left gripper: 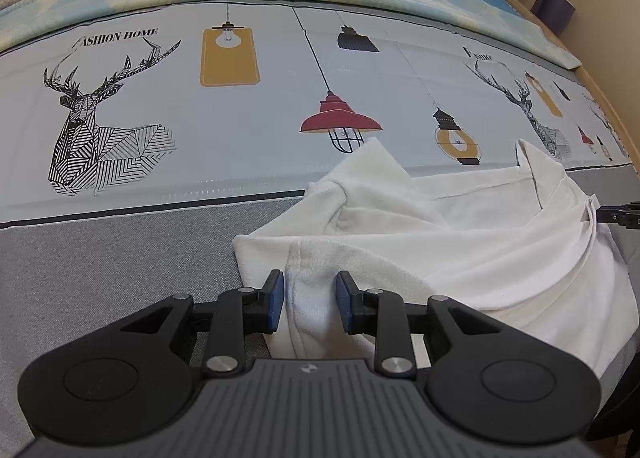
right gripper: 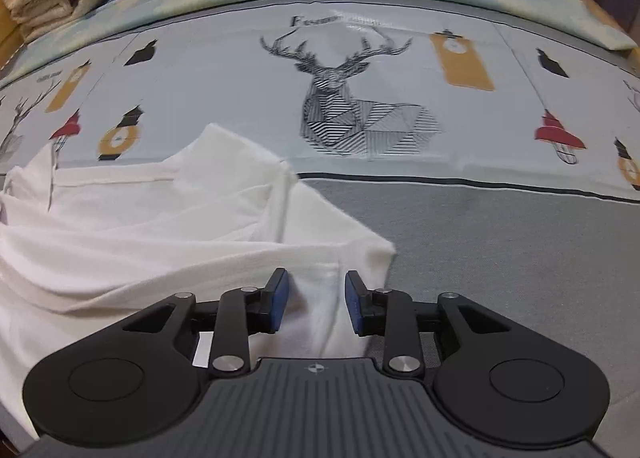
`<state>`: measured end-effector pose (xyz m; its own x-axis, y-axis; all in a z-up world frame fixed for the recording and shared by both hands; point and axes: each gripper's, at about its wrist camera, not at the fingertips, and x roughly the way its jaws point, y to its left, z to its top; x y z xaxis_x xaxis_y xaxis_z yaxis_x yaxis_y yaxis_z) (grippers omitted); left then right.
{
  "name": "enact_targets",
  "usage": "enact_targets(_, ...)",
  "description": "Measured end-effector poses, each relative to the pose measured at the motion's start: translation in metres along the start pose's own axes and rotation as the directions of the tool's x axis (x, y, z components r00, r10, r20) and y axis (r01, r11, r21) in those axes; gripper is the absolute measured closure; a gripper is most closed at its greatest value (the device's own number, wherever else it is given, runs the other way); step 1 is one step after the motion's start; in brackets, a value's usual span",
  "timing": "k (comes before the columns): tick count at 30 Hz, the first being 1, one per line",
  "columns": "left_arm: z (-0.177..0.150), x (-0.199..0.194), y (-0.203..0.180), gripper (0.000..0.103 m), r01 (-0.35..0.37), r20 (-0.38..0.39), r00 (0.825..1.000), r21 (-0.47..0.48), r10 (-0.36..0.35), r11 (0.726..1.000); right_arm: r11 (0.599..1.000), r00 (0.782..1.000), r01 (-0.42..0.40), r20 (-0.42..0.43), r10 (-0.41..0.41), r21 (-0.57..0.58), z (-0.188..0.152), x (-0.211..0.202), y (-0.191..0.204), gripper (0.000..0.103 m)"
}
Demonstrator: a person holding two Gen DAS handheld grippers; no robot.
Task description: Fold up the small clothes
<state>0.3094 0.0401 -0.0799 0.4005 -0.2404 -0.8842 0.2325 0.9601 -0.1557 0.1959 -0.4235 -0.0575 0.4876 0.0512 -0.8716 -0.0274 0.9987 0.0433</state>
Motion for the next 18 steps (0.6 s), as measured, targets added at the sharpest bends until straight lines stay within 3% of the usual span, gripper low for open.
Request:
enact_targets(5, -0.001, 0.001, -0.002, 0.071, -0.009, 0.003, 1.0, 0.011, 0.009, 1.0, 0.998, 0.999, -0.029, -0.016, 0.028, -0.05, -0.005, 0.003, 0.006, 0.071)
enact_targets(6, -0.001, 0.001, -0.003, 0.072, -0.011, 0.005, 1.0, 0.016, 0.011, 1.0, 0.998, 1.0, -0.027, -0.015, 0.026, -0.056, -0.005, 0.003, 0.007, 0.076)
enact_targets(7, -0.001, 0.0, -0.004, 0.073, -0.011, 0.007, 1.0, 0.022, 0.01, 1.0, 0.998, 0.999, -0.03, -0.012, 0.03, -0.051, -0.005, 0.002, 0.007, 0.093)
enact_targets(8, -0.002, 0.0, -0.004, 0.077, -0.01, 0.007, 1.0, 0.026, 0.01, 1.0, 0.998, 0.999, -0.035, -0.007, 0.035, -0.043, -0.004, 0.001, 0.006, 0.1)
enact_targets(9, -0.002, -0.002, -0.004, 0.096, -0.002, 0.008, 1.0, 0.032, 0.002, 0.999, 0.999, 0.999, -0.038, 0.007, 0.038, -0.038, -0.003, -0.001, 0.005, 0.1)
enact_targets(11, 0.0, -0.012, -0.004, 0.098, 0.008, 0.041, 0.999, 0.05, -0.011, 0.999, 0.998, 0.997, -0.057, 0.046, 0.057, -0.02, -0.001, -0.009, 0.001, 0.1)
enact_targets(13, 0.003, -0.029, -0.001, 0.098, 0.016, 0.125, 0.992, 0.049, -0.022, 0.999, 0.996, 0.99, -0.085, 0.113, 0.081, 0.033, 0.004, -0.023, -0.008, 0.1)
enact_targets(16, 0.008, -0.05, 0.01, 0.098, 0.005, 0.252, 0.968, -0.013, -0.002, 1.0, 0.967, 0.944, -0.189, 0.302, 0.131, 0.172, 0.013, -0.053, -0.032, 0.1)
enact_targets(18, 0.011, -0.052, 0.016, 0.098, -0.029, 0.286, 0.957, -0.047, 0.041, 0.998, 0.958, 0.923, -0.184, 0.375, 0.091, 0.222, 0.017, -0.061, -0.041, 0.1)
